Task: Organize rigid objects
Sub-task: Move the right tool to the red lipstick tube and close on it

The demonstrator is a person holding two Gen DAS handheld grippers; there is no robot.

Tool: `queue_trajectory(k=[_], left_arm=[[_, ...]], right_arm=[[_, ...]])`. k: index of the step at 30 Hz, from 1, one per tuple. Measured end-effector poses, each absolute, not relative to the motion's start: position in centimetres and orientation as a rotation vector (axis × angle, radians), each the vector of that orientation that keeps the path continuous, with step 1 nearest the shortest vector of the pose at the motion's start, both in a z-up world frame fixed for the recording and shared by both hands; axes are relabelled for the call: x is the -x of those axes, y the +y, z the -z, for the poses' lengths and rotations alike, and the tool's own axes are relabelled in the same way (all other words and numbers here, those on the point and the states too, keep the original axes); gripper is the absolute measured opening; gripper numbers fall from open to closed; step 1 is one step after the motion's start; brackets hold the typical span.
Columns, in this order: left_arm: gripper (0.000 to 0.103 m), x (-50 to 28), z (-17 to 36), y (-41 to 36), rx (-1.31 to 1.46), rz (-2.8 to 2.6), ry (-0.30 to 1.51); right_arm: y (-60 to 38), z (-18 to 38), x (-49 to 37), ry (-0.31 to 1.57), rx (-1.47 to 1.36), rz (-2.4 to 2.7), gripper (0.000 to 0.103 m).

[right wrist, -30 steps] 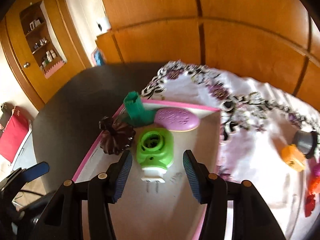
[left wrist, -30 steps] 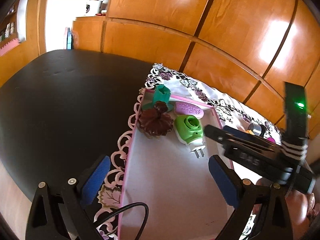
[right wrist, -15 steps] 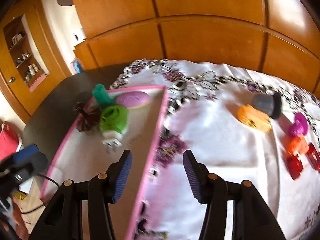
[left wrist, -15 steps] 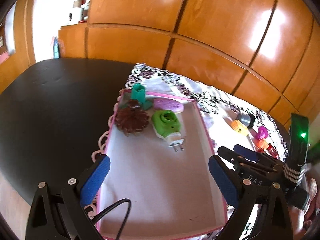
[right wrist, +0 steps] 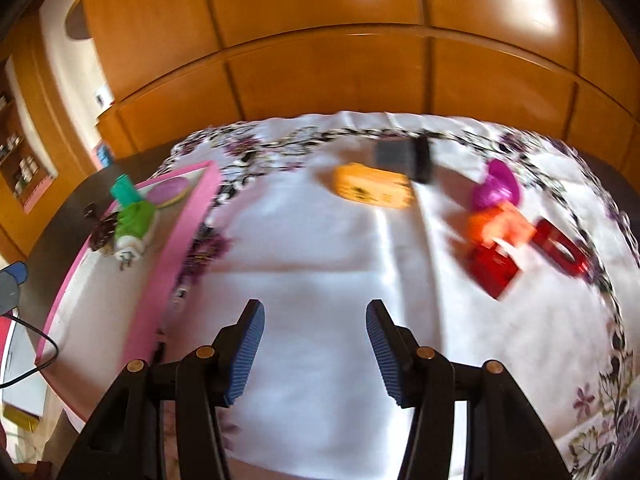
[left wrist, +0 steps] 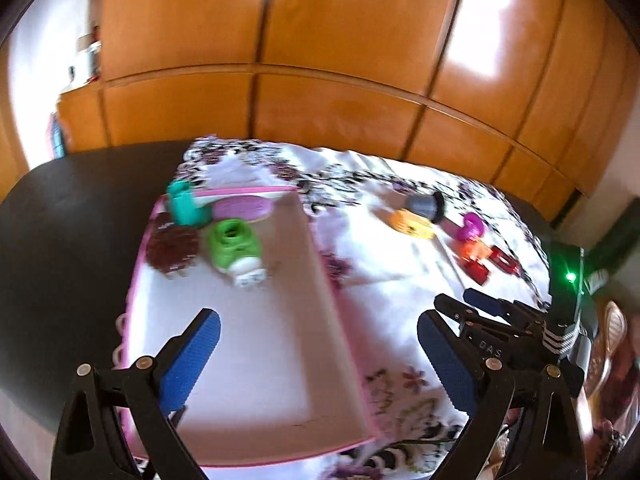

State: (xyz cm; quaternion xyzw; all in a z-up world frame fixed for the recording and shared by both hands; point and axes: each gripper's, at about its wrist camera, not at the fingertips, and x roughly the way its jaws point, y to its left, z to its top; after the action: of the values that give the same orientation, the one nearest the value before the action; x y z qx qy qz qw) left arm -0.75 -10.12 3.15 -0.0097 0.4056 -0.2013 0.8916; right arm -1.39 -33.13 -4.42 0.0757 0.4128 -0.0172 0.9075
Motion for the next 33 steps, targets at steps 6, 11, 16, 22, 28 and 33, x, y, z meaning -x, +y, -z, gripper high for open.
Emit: queue_trajectory(k=[6,11,16,22,28,33], left_arm=[[0.100,2.4,-3.7,-14.8,-0.080,0.515,0.818],[0.100,3.3,-4.0,-17.7,-0.105,0.586,0.809],[0.102,3.6,-3.8,-20.9,-0.145,0.627,0.804],[0.102,2.7,-2.6,-22.8,-0.164,0.605,0.849],[0.102,1.6,-1.8,-23.3,-0.151,0.551,0.891],[0.102,1.1,-1.8,-23.7,-0.150,0.521,0.892]], right_arm=[[-37.6,5.0,3.6,0.837,-0.195,0.106,0.053],[-41.8,5.1,5.1,0.815,-0.251,0.183,0.053],[-44.4,5.2,5.9,0.802,-0.285,0.222,0.053],[-45.9,5.2,4.5,0.818,-0.268,0.206,0.053],[-46.9,5.5,-0.1,0.856,-0.312,0.132,0.054],[-45.3,6.2,-1.8,0.898,-0.332,0.039,0.056]])
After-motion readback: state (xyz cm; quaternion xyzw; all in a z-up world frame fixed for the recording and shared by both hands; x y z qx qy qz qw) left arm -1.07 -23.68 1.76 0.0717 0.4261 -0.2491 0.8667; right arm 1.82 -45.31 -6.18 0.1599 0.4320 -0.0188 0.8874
